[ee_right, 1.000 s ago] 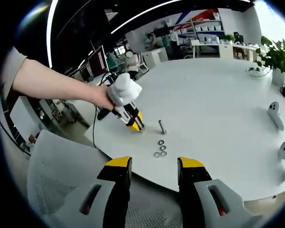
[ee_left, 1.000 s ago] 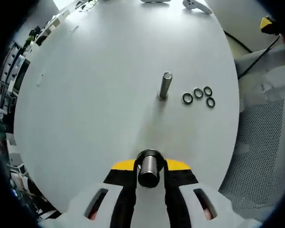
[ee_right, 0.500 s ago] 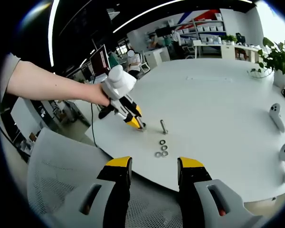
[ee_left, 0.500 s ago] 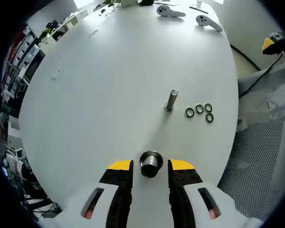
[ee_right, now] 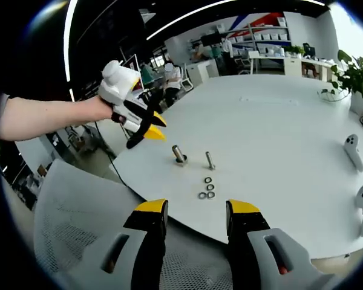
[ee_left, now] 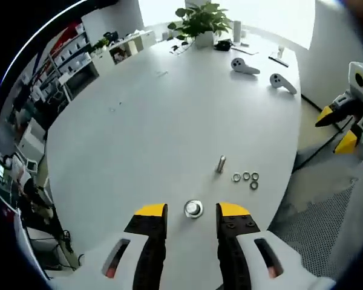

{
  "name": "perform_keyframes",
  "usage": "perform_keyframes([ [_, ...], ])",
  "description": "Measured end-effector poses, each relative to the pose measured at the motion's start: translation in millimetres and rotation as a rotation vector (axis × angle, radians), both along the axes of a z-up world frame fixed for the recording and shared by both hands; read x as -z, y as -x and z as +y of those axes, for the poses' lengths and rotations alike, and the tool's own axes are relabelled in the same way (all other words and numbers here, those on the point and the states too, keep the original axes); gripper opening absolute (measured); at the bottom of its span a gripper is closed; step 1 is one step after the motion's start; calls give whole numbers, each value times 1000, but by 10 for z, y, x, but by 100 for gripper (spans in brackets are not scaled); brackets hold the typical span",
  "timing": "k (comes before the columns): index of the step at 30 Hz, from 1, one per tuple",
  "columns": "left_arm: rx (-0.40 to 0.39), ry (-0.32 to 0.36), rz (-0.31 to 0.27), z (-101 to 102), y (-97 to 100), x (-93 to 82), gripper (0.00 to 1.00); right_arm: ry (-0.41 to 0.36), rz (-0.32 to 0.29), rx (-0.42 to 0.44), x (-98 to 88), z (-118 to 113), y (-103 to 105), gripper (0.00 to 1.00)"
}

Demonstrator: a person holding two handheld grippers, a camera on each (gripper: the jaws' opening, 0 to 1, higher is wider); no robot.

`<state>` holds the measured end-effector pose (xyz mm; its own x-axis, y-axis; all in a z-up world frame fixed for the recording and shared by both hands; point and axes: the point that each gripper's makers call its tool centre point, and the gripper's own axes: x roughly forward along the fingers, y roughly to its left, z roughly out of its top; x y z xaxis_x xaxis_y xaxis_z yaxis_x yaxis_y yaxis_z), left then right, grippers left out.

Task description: Place the washer onto the threaded stud by aligning its center hole with the stud, sliding it down to the base, and recovering from edge contact or off-axis alignment until the washer reaches the visible bottom stop.

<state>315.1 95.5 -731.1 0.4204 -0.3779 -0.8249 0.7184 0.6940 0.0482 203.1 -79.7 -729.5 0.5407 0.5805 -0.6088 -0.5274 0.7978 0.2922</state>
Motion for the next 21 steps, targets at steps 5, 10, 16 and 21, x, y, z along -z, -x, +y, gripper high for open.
perform_keyframes([
  [5,-115,136,-47,33,93,-203,30,12,6,-1,20,-14,9,41],
  [10,-129,168,-81,24,283,-300,31,14,7,-7,27,-8,17,41],
  [16,-137,230,-120,37,436,-344,31,2,2,-7,6,-2,14,41],
  [21,-146,270,-114,43,593,-294,31,11,9,-6,20,-6,21,41],
])
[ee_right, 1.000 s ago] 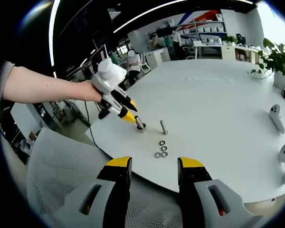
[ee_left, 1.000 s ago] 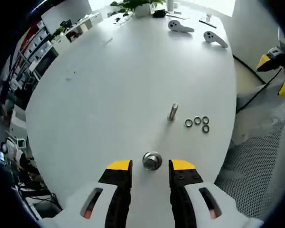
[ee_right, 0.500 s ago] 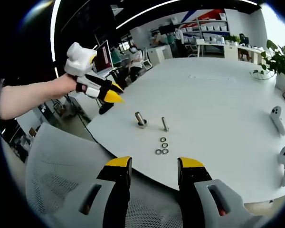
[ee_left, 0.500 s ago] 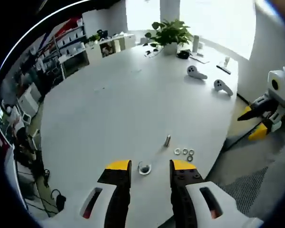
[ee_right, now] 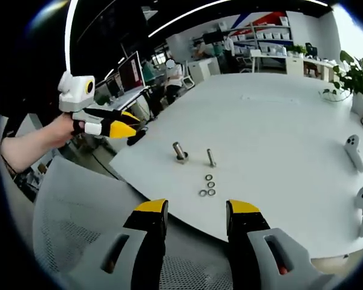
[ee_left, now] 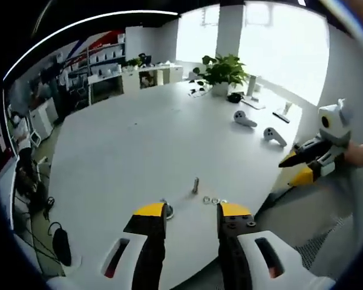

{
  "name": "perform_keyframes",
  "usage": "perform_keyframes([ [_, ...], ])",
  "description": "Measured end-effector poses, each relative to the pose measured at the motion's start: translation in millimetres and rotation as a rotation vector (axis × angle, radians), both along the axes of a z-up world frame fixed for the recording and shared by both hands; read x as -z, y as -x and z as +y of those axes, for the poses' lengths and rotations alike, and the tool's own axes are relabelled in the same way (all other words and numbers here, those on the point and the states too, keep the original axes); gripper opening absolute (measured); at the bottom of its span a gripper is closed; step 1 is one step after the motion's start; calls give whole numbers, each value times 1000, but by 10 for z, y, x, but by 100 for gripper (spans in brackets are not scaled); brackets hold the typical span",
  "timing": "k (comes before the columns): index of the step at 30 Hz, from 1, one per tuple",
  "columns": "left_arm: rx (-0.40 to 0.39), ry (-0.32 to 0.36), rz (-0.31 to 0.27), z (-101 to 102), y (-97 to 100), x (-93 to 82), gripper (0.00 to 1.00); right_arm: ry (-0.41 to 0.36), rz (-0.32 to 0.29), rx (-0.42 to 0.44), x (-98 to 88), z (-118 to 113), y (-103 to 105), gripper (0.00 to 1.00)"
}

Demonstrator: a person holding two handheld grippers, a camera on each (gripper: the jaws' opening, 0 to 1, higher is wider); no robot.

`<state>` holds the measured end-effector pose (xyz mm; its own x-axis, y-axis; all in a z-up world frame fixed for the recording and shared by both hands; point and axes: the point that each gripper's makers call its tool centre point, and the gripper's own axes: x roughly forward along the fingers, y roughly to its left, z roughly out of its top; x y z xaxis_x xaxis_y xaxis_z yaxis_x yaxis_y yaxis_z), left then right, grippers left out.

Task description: Place the washer onto the threaded stud by aligning its center hole with the stud, sliding it down to the base, and recovering from edge contact or off-axis alignment until the washer reaches the visible bottom stop.

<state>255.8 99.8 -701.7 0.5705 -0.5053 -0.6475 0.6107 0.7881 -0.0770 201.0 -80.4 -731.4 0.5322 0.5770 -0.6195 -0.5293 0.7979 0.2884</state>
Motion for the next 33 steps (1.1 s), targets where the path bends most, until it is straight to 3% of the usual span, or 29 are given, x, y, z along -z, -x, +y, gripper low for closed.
perform_keyframes([
  [7,32,50,9,-13,127,105,33,15,4,-11,19,10,15,41],
  [16,80,102,24,-61,143,180,34,59,19,-24,80,-11,42,41],
  [21,111,105,8,-157,146,126,35,84,32,-22,112,-39,52,41],
  [33,123,89,25,-243,112,206,35,61,24,-6,80,-48,37,41],
])
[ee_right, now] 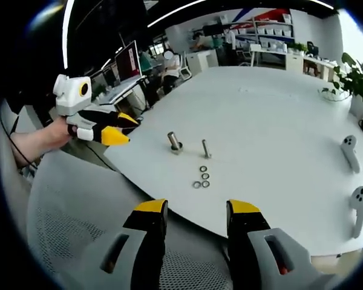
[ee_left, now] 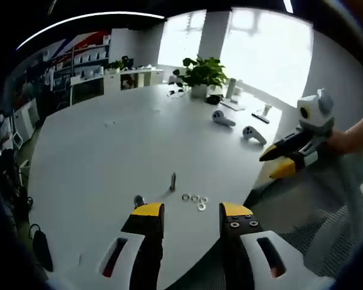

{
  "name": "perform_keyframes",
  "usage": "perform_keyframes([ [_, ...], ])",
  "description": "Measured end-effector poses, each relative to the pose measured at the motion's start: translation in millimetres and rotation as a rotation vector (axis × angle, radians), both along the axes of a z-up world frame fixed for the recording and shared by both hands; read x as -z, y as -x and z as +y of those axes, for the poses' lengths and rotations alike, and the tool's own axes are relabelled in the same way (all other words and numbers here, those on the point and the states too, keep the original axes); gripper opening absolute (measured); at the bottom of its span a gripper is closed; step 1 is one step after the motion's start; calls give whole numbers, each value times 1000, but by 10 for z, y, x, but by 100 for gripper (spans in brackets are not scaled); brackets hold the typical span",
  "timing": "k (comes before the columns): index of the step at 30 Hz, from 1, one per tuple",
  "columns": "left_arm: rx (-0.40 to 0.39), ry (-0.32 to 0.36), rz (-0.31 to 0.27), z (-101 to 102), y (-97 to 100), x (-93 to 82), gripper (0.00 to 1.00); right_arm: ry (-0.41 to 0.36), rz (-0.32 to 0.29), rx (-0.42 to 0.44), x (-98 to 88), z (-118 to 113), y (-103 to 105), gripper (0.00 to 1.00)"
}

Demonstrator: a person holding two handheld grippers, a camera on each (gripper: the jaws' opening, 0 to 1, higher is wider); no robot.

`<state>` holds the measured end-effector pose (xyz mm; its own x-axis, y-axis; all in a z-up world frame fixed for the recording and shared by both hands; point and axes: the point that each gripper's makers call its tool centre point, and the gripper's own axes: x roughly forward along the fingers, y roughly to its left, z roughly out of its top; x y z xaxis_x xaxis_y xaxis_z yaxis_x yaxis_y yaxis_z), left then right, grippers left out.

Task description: Place the washer onto the threaded stud by aligning its center hole with the stud, sliding it down to the base, and recovering from edge contact or off-axis alignment until the washer reaches the visible bottom stop.

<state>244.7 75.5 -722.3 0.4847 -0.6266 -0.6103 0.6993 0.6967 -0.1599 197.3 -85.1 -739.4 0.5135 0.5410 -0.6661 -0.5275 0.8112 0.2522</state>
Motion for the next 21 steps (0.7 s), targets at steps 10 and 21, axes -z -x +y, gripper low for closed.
perform_keyframes([
  [10,17,-6,33,-161,28,85,35,0,4,-5,16,1,3,41],
  [21,73,-58,22,-239,-137,46,35,-8,18,-1,31,4,5,41],
])
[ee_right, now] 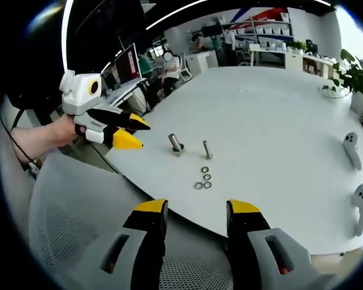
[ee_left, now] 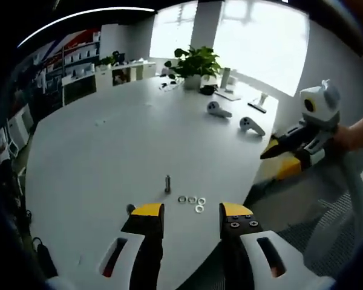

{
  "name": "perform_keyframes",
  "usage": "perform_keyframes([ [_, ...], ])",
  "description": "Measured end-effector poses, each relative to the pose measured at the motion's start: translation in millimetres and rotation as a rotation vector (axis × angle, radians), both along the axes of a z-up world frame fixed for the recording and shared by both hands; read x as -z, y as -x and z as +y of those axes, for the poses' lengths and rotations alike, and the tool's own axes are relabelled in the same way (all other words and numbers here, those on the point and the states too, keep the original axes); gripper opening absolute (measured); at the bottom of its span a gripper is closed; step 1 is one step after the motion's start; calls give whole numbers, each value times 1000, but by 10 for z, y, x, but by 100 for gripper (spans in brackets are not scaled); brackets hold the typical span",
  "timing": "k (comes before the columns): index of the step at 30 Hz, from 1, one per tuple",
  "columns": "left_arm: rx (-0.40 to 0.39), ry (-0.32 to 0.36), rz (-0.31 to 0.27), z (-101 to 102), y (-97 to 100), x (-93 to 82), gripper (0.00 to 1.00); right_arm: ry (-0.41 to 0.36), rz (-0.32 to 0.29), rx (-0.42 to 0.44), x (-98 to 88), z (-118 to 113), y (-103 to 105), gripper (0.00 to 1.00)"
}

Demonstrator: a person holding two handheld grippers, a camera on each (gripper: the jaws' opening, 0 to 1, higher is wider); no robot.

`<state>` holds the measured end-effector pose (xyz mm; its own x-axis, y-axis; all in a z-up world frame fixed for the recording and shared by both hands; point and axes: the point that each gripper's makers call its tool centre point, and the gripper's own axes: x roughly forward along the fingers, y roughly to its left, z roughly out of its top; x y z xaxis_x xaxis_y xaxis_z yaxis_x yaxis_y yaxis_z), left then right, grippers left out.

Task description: Place the washer onto the threaded stud by aligning its center hole with the stud, sliding it down to the base, and recovering from edge contact or off-axis alignment until the washer reaches the visible bottom stop.

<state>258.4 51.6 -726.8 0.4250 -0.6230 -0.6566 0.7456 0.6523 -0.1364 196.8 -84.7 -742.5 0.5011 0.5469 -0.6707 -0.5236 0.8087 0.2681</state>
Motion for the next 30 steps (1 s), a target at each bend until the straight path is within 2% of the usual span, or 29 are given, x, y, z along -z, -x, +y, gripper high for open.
perform_keyframes([
  [8,66,-55,20,-165,-103,107,34,-19,-11,17,-33,-7,-22,41],
  [12,130,-126,46,-215,-170,276,34,-16,-10,22,-26,-17,-29,41],
  [16,179,-170,74,-281,-233,396,33,-24,-16,33,-43,-25,-48,41],
  [23,395,-313,80,-511,-183,749,28,-25,-18,36,-44,-26,-64,41],
  [25,433,-332,103,-540,-174,836,27,-32,-21,40,-51,-29,-70,41],
  [30,593,-420,86,-577,-220,1022,25,-41,-29,51,-70,-36,-82,41],
])
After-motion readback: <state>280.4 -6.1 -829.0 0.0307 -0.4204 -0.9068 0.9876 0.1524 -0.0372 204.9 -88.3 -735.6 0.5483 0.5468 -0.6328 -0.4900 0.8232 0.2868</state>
